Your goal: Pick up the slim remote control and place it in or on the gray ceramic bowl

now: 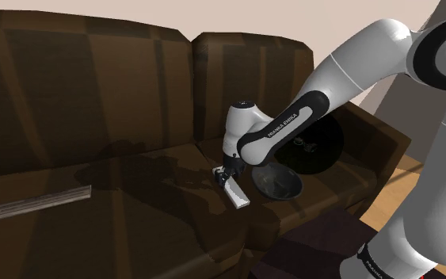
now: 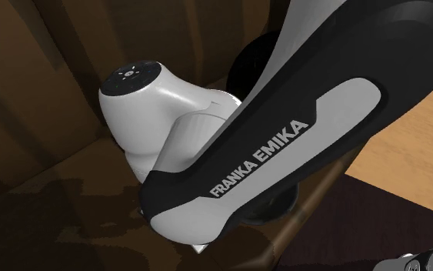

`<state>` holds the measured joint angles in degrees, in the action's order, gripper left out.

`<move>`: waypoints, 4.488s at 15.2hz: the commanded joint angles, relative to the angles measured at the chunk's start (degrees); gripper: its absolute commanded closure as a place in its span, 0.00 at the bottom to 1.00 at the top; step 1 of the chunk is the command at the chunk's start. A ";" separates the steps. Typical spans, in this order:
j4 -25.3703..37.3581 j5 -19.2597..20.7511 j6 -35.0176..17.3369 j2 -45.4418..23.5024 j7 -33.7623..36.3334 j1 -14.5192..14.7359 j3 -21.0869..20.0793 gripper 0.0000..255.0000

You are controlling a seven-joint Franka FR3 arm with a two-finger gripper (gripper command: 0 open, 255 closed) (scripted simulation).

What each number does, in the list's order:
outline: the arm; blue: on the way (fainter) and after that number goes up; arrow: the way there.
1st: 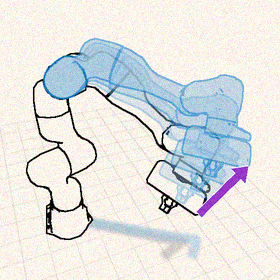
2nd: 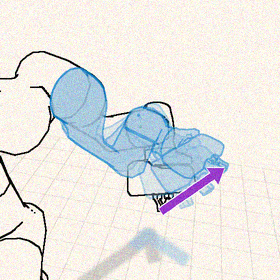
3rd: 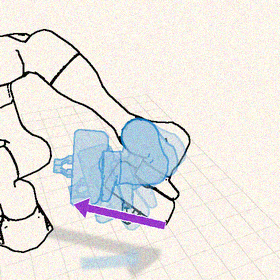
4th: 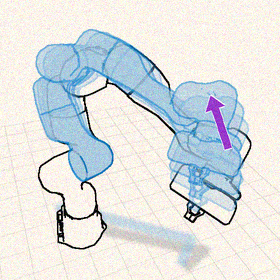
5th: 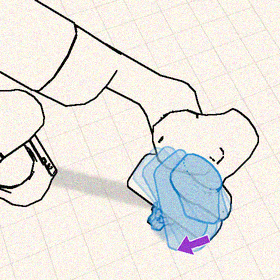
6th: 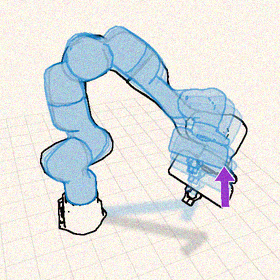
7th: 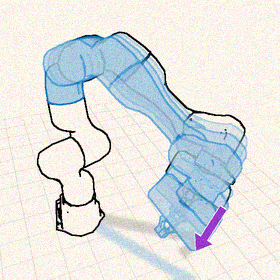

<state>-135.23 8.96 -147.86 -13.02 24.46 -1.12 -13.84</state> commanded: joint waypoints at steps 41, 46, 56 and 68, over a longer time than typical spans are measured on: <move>0.05 -9.77 21.88 22.81 -9.92 -1.85 0.16 1.00; -9.31 -11.12 22.04 32.47 -15.88 -3.12 3.68 1.00; -19.66 -10.47 18.88 39.67 -21.44 -4.87 7.74 1.00; -23.14 -10.14 9.62 33.88 -20.93 -5.14 7.24 1.00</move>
<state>-158.31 -1.18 -138.09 20.94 3.51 -6.27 -6.58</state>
